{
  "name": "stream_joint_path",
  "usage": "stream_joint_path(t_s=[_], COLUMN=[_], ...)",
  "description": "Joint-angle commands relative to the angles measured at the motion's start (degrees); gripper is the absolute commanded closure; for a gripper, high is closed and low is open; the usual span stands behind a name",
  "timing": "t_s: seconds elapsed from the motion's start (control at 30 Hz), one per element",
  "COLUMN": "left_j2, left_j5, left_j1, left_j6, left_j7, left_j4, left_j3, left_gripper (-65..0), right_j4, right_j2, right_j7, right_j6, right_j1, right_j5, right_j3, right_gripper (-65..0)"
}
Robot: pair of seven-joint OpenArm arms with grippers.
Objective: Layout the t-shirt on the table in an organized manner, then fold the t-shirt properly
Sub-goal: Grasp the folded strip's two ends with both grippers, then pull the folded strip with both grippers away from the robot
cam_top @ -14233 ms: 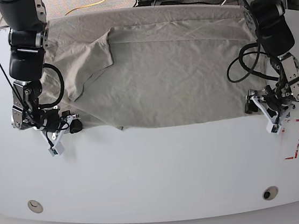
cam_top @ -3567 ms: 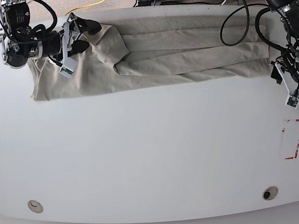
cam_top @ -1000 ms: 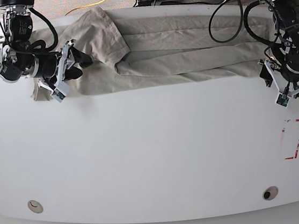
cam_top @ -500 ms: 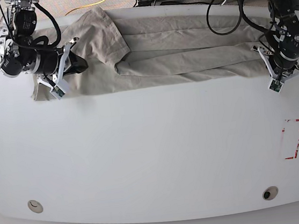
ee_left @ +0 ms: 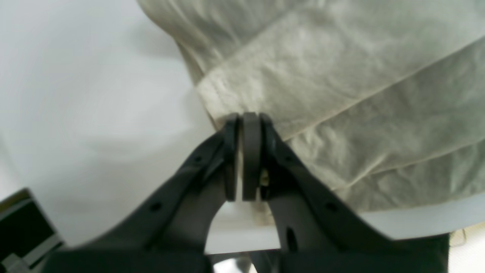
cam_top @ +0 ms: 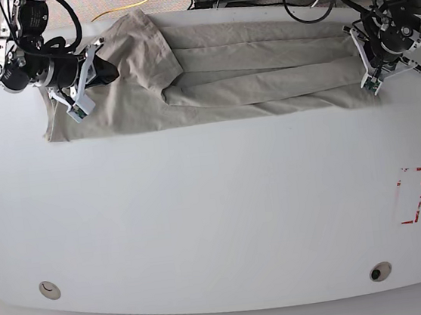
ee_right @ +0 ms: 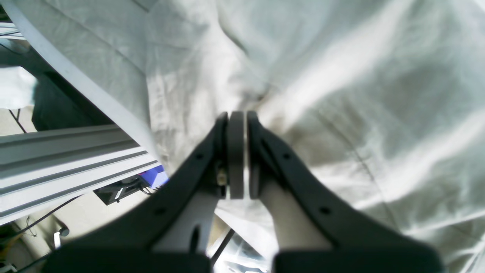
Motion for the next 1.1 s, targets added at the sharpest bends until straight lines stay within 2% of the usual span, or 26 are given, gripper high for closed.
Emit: stream_joint_path(t_s=[0.0, 0.17, 0.7, 1.07], left_j2=[-0.77, -1.92, -2.71, -2.44], left_j5=[0.05, 0.31, 0.40, 0.40], left_j1=[-0.72, -3.80, -10.66, -16.46], left_j6=[0.36, 0.36, 0.36, 0.36], left_j7=[-0.68, -0.68, -0.68, -0.68], left_j4=[-2.50, -7.07, -11.73, -13.58], left_j3=[0.33, 2.79, 7.37, 9.65], left_gripper=[0.0, 0.0, 0.0, 0.0], right_j4=[-1.92, -5.52, -20.38, -28.55], right_j2=[0.82, 0.82, 0.82, 3.02], right_j7=[1.27, 2.06, 7.51, 11.47], right_j6=[0.06, 0.06, 0.06, 0.06], right_j1=[0.39, 2.32, 12.17, 20.08], right_j5=[-0.07, -3.33, -22.05, -30.84], right_j3=[0.28, 0.19, 0.19, 0.19], right_gripper=[-1.1, -1.3, -1.3, -1.3])
